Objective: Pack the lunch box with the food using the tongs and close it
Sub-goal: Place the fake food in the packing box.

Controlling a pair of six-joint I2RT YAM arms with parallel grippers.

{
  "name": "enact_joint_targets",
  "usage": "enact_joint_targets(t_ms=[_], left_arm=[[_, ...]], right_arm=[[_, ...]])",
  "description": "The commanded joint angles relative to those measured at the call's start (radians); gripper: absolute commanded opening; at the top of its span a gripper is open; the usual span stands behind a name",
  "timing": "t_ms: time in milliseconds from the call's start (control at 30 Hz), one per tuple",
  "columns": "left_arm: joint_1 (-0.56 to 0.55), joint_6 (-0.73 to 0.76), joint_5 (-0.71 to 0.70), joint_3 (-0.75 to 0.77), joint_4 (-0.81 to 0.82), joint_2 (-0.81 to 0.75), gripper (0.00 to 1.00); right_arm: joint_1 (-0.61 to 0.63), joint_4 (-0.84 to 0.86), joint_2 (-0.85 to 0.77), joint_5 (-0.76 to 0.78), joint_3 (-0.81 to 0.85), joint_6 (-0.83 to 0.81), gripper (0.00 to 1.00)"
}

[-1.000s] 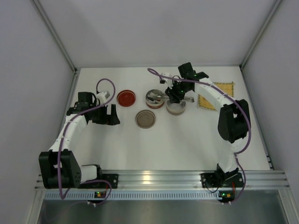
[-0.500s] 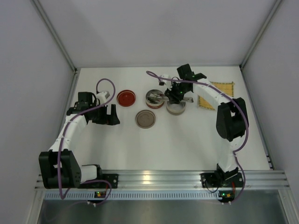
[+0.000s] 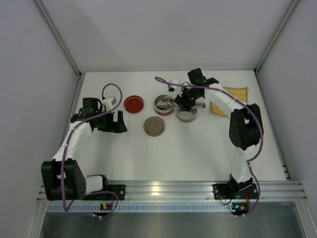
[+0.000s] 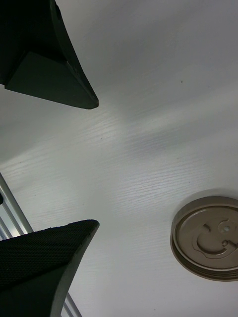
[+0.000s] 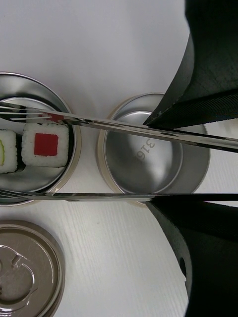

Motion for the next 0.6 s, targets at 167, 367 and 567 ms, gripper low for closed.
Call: enact_joint_targets(t_ms=[167,367,567], left_arm=[[0.007,0.015,0.010,0.035,-0.004,-0.016,0.98],[0.007,0.012,0.007,0.040,-0.003,-0.019,0.98],[0.005,0.009,0.000,0.046,-0.001,-0.023,0.98]], right_arm=[[0.022,-0.007,-0.038,-0.037,0.061,0.019,0.52],[-0.001,-0.024,-0.105,-0.068,0.119,0.088,0.47],[-0.058,-0.021,-0.252,-0.094,0.040,0.184,0.46]])
